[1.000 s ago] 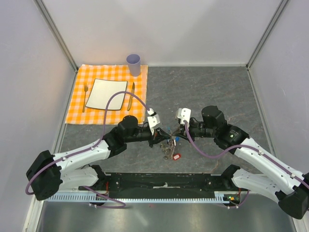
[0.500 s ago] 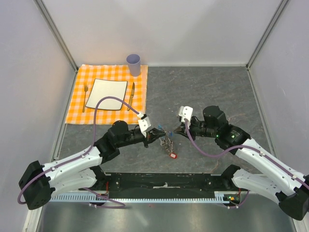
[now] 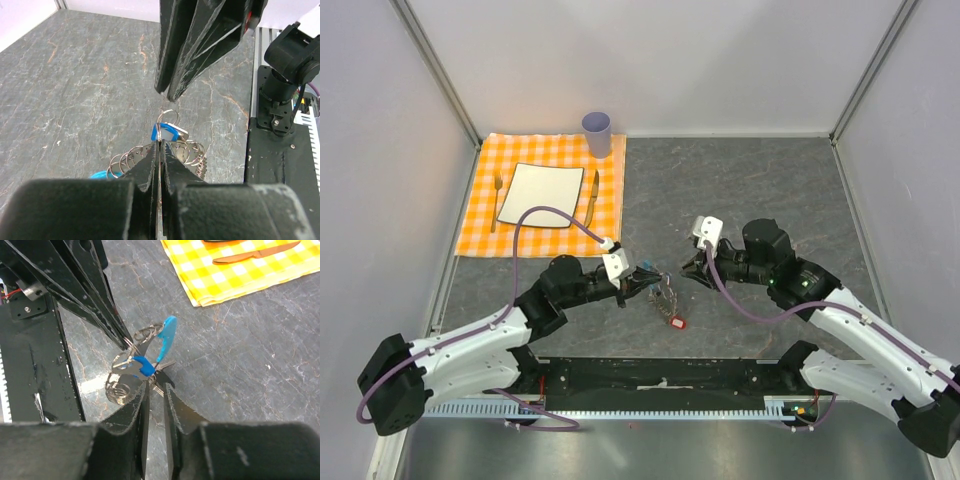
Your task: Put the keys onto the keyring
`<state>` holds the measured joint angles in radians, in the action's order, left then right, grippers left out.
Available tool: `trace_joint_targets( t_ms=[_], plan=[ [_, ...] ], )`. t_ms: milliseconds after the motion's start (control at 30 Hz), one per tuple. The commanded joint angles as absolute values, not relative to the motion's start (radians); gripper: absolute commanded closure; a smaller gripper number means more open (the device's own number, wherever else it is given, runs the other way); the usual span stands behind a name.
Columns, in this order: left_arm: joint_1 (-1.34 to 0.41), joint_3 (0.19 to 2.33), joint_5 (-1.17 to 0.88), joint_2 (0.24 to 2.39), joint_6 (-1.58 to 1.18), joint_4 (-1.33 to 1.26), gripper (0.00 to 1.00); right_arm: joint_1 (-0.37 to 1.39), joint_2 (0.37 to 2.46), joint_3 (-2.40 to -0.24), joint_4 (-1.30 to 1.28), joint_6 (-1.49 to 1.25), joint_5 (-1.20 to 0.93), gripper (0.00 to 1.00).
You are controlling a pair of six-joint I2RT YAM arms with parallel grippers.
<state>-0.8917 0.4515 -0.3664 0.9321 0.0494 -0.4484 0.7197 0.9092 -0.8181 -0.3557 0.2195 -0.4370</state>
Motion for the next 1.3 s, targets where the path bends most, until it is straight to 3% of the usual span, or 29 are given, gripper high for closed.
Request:
trace_joint_targets(
  t_ms=[0, 133, 267, 800, 1267],
  plan=[
    [-0.890, 0.494, -0.339, 0.948, 0.107, -0.482, 0.98, 0.719, 0.899, -0.900, -0.328, 0.103, -0.462, 0.73],
    [-0.891, 0.518, -0.324, 0.971, 0.120, -0.469, 0.98, 0.719, 0.933, -0.931, -0.327, 0.003, -0.433, 0.67],
    [-0.890, 0.532, -0.316, 0.985, 0.129, -0.465, 0.98, 0.718, 0.956, -0.949, -0.318, -0.095, -0.400, 0.67],
    [-0.890, 0.546, -0.308, 0.989, 0.133, -0.449, 0.98, 0.721, 1.068, -0.925, -0.281, -0.216, -0.436, 0.81],
    [-0.891, 0.558, -0.285, 0.994, 0.140, -0.440, 0.98, 0.722, 1.100, -0.931, -0.313, -0.213, -0.463, 0.83]
  ],
)
